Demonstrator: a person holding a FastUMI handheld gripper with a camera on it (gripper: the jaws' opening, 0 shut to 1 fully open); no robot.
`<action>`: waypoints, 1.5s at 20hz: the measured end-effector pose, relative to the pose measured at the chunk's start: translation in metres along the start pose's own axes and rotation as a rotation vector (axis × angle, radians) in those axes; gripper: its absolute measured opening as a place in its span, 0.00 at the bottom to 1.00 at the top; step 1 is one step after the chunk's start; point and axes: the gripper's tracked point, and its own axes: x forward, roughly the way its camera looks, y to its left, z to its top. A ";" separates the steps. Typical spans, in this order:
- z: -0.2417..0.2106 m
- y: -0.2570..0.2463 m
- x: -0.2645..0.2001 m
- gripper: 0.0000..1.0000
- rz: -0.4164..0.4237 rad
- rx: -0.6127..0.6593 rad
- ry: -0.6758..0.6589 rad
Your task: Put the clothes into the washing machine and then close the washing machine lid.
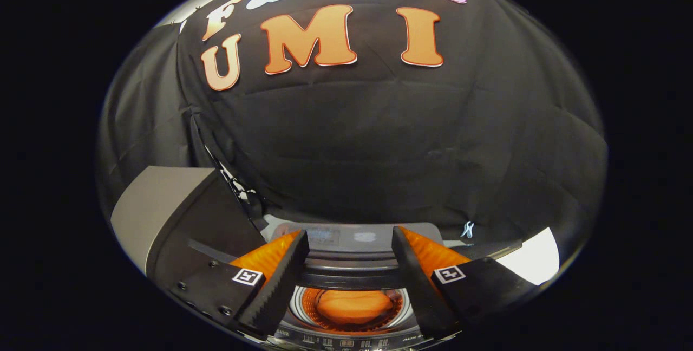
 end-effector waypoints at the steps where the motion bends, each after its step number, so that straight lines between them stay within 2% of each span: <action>1: -0.013 0.000 -0.004 0.99 -0.004 0.004 0.021; 4: -0.053 -0.008 -0.014 0.99 -0.029 -0.002 0.091; 7: -0.061 -0.012 -0.023 0.99 -0.036 0.021 0.096; 12: -0.039 -0.032 -0.049 1.00 -0.095 0.036 0.033; 16: -0.013 -0.044 -0.086 1.00 -0.157 0.073 -0.035; 23: 0.038 -0.050 -0.180 1.00 -0.240 0.102 -0.175; 30: 0.087 -0.056 -0.287 0.99 -0.279 0.153 -0.310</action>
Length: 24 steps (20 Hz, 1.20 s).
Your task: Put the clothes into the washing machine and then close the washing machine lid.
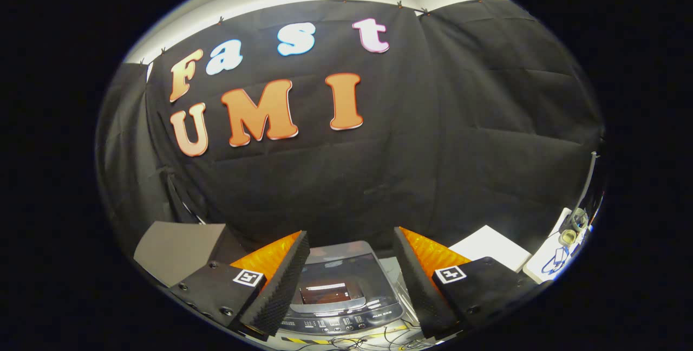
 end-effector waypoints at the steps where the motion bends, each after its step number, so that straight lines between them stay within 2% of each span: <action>1: 0.015 -0.005 -0.010 0.99 -0.009 0.002 -0.019; 10: 0.116 -0.029 -0.087 0.99 -0.076 0.023 -0.148; 14: 0.124 -0.021 -0.103 0.99 -0.068 0.004 -0.155; 24: 0.132 0.009 -0.107 0.99 -0.044 -0.011 -0.170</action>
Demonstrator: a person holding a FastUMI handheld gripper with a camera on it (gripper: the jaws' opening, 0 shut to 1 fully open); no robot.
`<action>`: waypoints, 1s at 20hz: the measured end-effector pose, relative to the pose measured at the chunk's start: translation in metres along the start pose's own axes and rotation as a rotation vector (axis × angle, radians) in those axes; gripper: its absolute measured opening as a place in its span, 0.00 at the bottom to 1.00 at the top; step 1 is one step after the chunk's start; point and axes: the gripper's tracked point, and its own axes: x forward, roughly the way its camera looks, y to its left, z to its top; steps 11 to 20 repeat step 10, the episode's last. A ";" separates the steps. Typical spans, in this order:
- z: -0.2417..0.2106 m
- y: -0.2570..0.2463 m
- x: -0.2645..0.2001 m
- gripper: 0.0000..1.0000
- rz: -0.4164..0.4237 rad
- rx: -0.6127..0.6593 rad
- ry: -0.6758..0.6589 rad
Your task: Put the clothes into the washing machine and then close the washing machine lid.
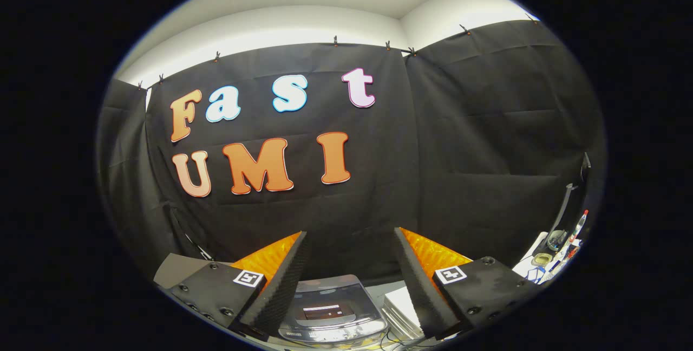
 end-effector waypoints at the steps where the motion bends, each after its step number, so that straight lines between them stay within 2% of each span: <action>1: 0.001 0.002 -0.002 0.99 -0.001 0.002 -0.003; 20: 0.015 0.020 -0.002 0.99 0.005 -0.003 -0.037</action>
